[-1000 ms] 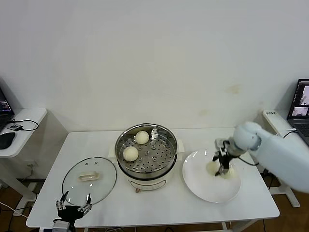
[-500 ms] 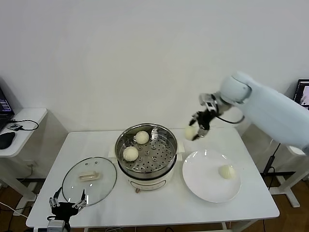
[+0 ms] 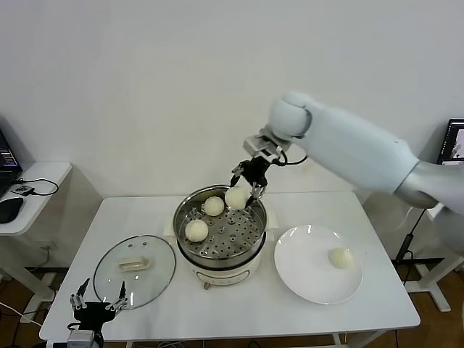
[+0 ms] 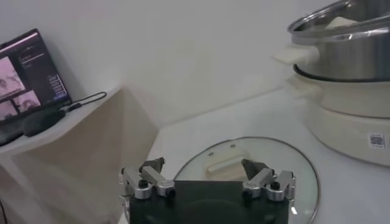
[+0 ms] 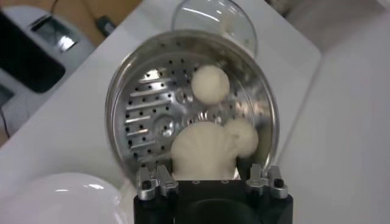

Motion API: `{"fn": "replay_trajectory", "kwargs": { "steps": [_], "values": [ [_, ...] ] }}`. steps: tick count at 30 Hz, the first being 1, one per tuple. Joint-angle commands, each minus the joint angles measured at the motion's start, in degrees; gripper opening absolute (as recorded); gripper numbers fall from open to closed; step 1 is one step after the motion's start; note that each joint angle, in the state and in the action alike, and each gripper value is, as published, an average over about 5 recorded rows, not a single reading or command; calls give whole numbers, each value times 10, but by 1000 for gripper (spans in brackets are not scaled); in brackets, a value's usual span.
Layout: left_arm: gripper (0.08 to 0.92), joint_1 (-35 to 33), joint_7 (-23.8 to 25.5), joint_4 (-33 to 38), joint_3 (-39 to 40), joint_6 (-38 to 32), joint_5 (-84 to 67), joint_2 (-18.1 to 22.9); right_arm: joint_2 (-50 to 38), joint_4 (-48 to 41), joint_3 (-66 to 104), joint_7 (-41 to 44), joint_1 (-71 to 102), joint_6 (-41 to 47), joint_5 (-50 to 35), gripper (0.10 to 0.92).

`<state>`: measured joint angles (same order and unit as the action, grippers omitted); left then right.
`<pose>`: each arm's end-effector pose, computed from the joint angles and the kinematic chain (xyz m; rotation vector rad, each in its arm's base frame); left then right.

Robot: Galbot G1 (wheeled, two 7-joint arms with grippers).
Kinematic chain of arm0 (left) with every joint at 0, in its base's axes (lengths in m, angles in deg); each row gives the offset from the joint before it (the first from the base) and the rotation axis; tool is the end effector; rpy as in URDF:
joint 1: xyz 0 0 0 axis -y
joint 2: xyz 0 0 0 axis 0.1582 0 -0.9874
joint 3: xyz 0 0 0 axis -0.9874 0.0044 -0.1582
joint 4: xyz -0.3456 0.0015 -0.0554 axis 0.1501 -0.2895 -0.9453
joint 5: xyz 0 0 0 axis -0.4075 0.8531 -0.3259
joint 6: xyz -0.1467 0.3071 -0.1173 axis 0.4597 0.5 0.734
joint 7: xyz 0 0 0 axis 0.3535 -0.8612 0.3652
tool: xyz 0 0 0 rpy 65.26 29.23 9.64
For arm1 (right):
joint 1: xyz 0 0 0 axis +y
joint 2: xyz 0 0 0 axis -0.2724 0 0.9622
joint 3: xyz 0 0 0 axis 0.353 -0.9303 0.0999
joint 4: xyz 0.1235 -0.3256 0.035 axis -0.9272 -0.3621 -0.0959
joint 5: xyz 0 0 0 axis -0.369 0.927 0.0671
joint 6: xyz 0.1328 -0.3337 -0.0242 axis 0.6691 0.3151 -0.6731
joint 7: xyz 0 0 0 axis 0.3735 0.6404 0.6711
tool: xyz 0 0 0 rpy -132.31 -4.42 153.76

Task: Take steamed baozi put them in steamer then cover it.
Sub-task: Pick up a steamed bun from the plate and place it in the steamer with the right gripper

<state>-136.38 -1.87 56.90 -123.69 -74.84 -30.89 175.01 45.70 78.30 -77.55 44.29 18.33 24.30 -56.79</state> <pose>0.1390 0.1046 -0.3116 0.2147 -2.7486 -0.4930 0.5733 0.1225 -0.0064 2.0127 -1.0587 1.8232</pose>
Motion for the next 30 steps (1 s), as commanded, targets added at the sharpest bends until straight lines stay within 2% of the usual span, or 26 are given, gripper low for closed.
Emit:
{"fn": "replay_trajectory", "kwargs": {
  "steps": [1,4,13,30],
  "values": [
    [823,-1,-1,4,-1,-1,0,1,49,16,-50,-33,-3,-115,75,636],
    [823,-2,-1,6,-1,-2,-1,2,56,15,-59,-57,6,-153,138,636],
    [823,0,-1,5,-4,-2,-4,4,76,24,-86,-106,28,-199,194,636],
    [823,4,1,-4,-3,-1,-2,6,68,87,-115,-106,34,-201,197,644]
  ]
}}
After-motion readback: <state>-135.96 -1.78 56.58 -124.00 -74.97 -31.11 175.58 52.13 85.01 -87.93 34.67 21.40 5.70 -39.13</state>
